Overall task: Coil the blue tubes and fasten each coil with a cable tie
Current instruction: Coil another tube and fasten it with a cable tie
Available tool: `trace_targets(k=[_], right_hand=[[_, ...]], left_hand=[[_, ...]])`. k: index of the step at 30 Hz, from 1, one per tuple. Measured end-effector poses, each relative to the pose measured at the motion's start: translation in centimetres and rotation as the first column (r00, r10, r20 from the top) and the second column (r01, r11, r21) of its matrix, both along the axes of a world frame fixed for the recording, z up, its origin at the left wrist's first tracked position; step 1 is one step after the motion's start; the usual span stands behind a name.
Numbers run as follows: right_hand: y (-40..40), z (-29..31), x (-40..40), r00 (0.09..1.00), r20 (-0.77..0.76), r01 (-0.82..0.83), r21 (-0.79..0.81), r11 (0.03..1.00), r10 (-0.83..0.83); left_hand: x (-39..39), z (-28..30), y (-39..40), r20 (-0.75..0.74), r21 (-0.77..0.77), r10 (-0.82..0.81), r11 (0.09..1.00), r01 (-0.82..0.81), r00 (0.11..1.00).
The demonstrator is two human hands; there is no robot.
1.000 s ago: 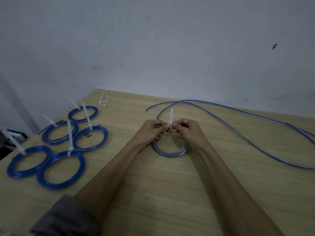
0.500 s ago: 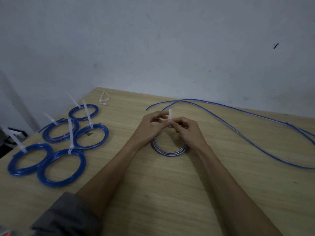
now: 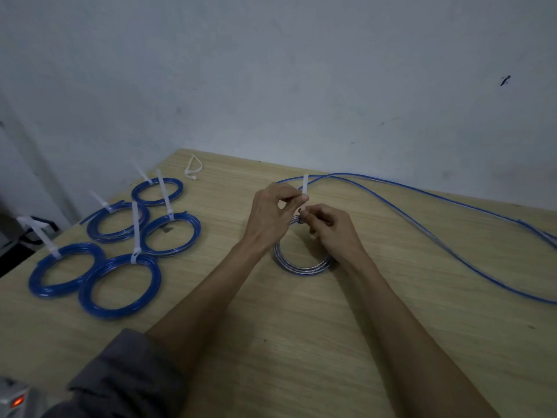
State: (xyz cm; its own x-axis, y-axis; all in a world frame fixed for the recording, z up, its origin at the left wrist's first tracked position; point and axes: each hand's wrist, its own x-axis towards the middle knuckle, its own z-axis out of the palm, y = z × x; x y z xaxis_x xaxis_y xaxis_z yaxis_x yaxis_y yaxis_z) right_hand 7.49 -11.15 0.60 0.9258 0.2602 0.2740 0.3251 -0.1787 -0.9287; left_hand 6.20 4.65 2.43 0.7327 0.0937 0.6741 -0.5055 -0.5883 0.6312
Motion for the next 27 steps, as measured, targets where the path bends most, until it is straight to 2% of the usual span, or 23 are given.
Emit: trace_targets(k=[8, 12, 16, 19, 23, 27], right_hand=[[1.7, -0.1, -0.8, 0.999, 0.04, -0.029, -0.057, 0.998, 0.031], [4.4, -0.6, -1.2, 0.998, 0.068, -0.008, -0.112, 0.994, 0.015], [7.8, 0.0, -1.7, 0.995, 0.1, 0.024, -0.114, 0.993, -0.013], [10.1, 1.2, -1.7, 0.994, 0.109, -0.012, -0.101, 0.995, 0.023], [12.6, 1.7, -0.4, 0.992, 0.119, -0.029, -0.123, 0.992, 0.043], [14.4, 0.6, 0.5, 0.996, 0.08, 0.038, -0.133, 0.99, -0.027]], left_hand=[[-0.6, 0.9, 1.6, -0.149, -0.083, -0.028, 0.996, 0.016, 0.988], [-1.6, 1.4, 4.2, -0.221, -0.002, -0.025, 1.0, 0.026, 0.975], [-3.1, 1.9, 7.0, -0.21, 0.02, 0.024, 1.0, -0.02, 0.977], [-3.9, 2.1, 8.8, -0.157, -0.046, 0.079, 0.995, -0.087, 0.984], [-2.6, 3.9, 11.8, -0.242, -0.074, 0.067, 0.993, -0.088, 0.968], [-0.1, 4.6, 15.5, -0.248, -0.183, 0.112, 0.97, -0.161, 0.962]])
